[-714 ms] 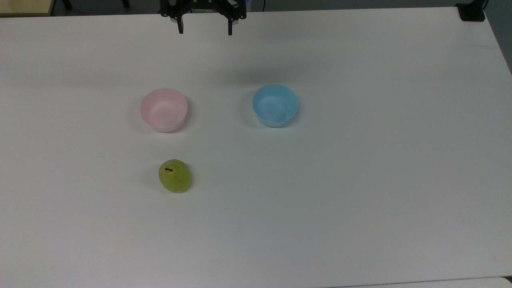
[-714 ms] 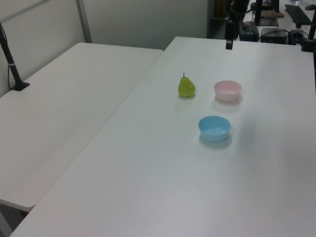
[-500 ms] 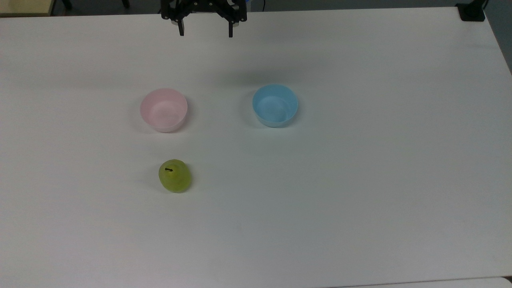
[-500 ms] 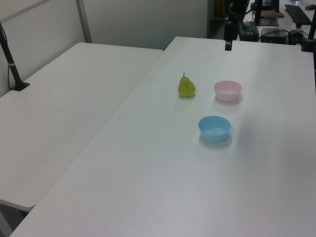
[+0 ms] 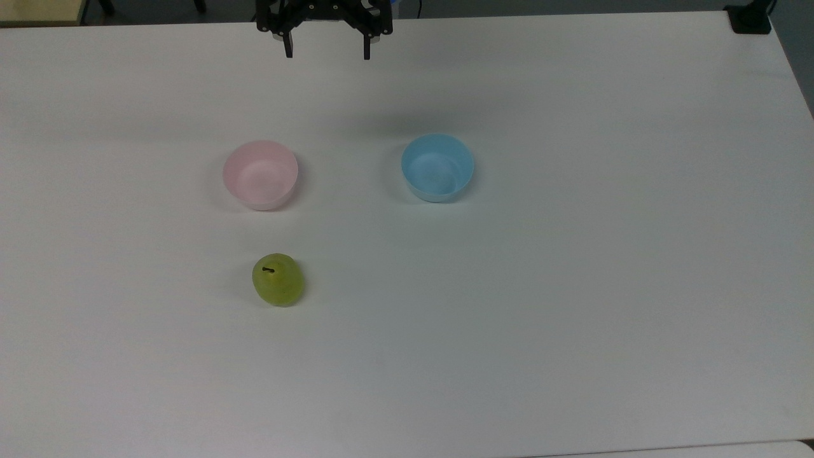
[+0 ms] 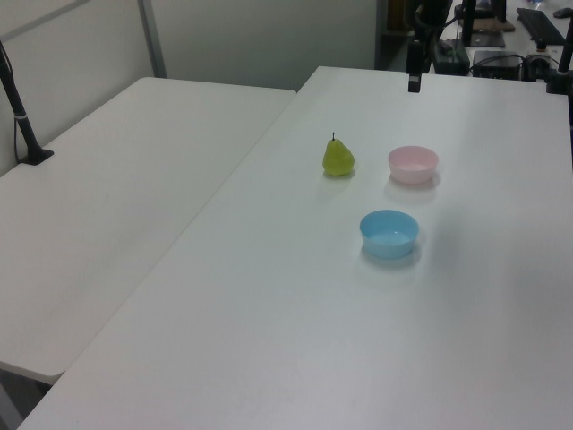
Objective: Place the pear in the bowl
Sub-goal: 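Move the open gripper down toward the green pear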
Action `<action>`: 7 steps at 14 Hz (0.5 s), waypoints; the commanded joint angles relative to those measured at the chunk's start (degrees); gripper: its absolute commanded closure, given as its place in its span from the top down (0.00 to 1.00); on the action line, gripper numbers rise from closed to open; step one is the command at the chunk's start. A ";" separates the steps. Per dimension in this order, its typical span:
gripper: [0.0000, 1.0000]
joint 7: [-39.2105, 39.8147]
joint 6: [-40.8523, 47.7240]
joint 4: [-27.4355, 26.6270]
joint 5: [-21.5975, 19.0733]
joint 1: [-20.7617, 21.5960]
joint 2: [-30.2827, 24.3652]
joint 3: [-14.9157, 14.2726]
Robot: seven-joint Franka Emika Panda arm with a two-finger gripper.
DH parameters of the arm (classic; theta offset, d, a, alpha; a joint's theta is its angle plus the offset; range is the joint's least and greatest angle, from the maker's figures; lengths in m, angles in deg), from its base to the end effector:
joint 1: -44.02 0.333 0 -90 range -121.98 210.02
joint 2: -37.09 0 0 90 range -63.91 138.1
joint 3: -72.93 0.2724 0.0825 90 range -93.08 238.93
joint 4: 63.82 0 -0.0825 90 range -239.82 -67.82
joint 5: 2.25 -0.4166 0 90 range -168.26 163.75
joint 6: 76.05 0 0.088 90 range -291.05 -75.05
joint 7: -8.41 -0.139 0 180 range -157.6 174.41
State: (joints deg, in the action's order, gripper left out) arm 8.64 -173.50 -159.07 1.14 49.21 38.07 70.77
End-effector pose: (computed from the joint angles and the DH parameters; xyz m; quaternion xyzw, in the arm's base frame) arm 0.6007 0.0244 0.5039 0.9990 0.0320 0.0114 0.0294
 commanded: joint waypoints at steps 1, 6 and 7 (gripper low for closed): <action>1.00 7.92 0.86 1.57 -0.49 -2.02 1.75 -0.65; 1.00 9.08 -8.70 2.61 -0.58 -4.13 8.32 -0.65; 1.00 9.08 -9.86 4.54 -0.58 -4.66 10.35 -0.65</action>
State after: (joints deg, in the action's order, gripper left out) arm 16.31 -179.96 -158.93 1.08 45.26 42.94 70.51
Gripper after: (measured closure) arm 0.000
